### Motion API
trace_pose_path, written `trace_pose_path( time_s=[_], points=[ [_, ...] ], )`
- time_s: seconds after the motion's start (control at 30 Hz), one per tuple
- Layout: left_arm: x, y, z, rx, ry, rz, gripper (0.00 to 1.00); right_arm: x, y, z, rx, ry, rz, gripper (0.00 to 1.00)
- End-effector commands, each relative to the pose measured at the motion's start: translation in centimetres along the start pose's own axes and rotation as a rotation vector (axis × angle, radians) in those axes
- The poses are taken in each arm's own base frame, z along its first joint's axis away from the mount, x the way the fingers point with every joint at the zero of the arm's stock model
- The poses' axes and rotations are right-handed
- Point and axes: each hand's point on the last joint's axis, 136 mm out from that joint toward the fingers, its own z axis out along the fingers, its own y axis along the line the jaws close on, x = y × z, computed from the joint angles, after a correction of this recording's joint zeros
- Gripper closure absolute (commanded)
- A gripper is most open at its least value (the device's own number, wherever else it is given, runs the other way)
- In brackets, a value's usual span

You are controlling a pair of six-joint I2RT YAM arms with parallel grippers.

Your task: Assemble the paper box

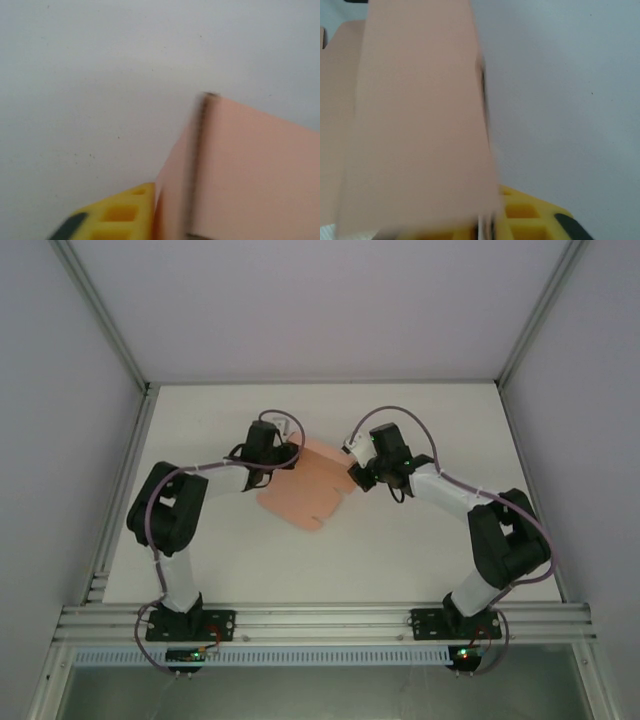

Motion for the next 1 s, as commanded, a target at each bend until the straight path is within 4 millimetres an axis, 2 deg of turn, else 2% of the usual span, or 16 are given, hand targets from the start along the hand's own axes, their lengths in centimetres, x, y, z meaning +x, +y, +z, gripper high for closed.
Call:
trace_pose_path(
  time_s=[0.0,0.03,0.13,0.2,0.27,0.3,0.33,0.47,0.57,0.63,0.7,0.8,0.97],
  points=[
    [-0.9,0.1,0.6,-0.014,-0.019,0.013,1.00,-0.4,-0.6,-0.1,0.015,0.007,0.002,0.77],
    [-0.8,0.2,0.6,-0.023,-0.016,0.011,1.00,-0.5,-0.9,-0.2,0.031,0.005,0.002,0.68],
    [-0.5,0.9,0.3,-0.061,-0.005,0.004,1.00,-0.6,-2.3,-0.9,0.100,0.001,0.017,0.62],
    [-0.1,1.4,-0.1,-0.093,0.014,-0.012,1.00,-0.6,-3.6,-1.7,0.163,-0.008,0.044,0.37],
    [0.4,2.0,-0.6,-0.128,0.040,-0.032,1.00,-1.0,-4.9,-2.9,0.223,-0.036,0.087,0.18],
    [0.7,1.9,-0.8,-0.134,0.052,-0.033,1.00,-1.2,-5.4,-3.5,0.247,-0.055,0.113,0.06],
    [0.9,1.9,-1.0,-0.143,0.061,-0.035,1.00,-1.6,-6.0,-4.2,0.272,-0.079,0.143,0.01],
    [1.7,2.2,-2.1,-0.194,0.105,-0.063,1.00,-3.6,-8.8,-7.4,0.386,-0.186,0.294,0.01],
    [2.1,2.2,-2.7,-0.201,0.131,-0.084,1.00,-4.8,-10.1,-8.5,0.420,-0.224,0.373,0.01],
    [2.4,2.0,-2.9,-0.201,0.142,-0.083,1.00,-5.8,-10.6,-8.5,0.421,-0.228,0.376,0.01],
    [2.5,1.9,-3.0,-0.203,0.149,-0.089,1.00,-6.5,-11.2,-8.1,0.432,-0.225,0.374,0.01],
    [2.8,1.8,-3.1,-0.207,0.161,-0.104,1.00,-6.8,-10.8,-6.2,0.394,-0.185,0.348,0.01],
    [2.8,1.6,-3.0,-0.194,0.171,-0.115,1.00,-6.7,-8.9,-3.2,0.333,-0.119,0.258,0.01]
  ],
)
